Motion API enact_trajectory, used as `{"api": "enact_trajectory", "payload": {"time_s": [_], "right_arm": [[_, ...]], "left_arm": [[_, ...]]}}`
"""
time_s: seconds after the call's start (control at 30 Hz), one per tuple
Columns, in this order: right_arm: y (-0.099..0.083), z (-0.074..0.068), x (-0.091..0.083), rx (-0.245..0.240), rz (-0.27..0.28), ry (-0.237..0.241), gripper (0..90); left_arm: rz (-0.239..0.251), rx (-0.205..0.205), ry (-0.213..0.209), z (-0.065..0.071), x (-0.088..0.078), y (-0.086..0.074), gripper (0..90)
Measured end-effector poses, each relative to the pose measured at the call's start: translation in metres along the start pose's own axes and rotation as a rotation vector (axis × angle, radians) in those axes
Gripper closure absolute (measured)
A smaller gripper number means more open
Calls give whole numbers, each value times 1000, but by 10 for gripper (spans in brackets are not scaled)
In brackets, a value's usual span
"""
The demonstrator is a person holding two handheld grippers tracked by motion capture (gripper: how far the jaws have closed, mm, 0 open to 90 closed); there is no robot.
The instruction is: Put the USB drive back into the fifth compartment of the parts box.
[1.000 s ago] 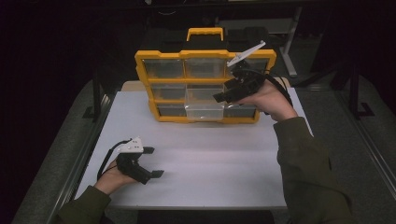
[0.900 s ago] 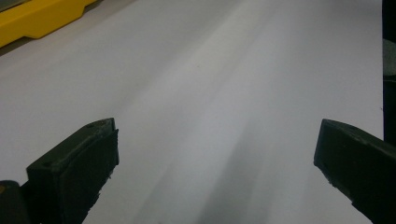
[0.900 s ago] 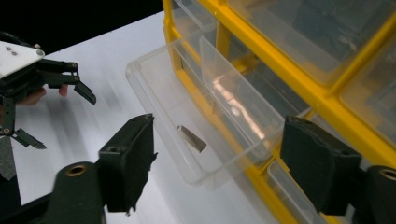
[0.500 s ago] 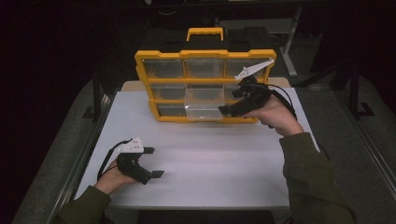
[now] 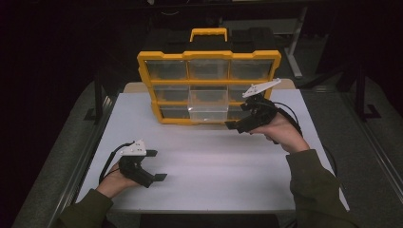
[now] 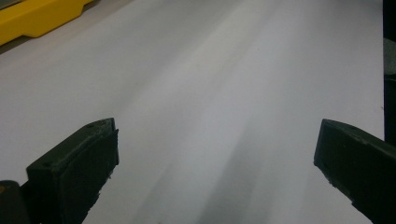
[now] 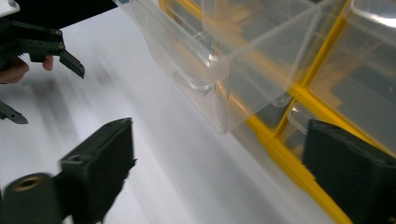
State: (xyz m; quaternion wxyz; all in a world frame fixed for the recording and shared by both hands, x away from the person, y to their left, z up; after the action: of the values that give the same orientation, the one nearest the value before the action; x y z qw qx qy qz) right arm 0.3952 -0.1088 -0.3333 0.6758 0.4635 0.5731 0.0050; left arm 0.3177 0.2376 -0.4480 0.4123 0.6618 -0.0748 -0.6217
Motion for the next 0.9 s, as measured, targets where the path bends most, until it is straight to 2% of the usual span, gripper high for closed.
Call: {"api": "enact_trajectory", "payload": {"time_s": [0.07, 0.2, 0.43, 0.9], "right_arm": [[-4, 0, 3, 5, 10, -9, 0], [-12, -2, 9, 13, 12, -18, 0], [-27, -7, 19, -11, -1, -22, 0], [-67, -17, 36, 12, 21, -21, 0]], "left_arm": [[0, 0, 0, 0, 0, 0, 0], [-1, 2, 0, 0, 0, 0, 0], [1, 2, -1, 0, 0, 0, 0], [-5, 7, -1, 1, 0, 0, 0]]}}
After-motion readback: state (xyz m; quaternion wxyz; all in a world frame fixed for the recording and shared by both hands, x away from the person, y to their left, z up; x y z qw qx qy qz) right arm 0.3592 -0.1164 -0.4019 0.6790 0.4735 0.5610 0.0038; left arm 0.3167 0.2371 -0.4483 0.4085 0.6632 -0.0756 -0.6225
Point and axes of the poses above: each handheld gripper's, and its own axes: x roughly forward along the jaws, y roughly out of its top, z roughly to its right, the point moved 4 cm from there along x, roughly forward along the jaws, and after that the axes turned 11 degrees about -z, right-handed, at the moved point
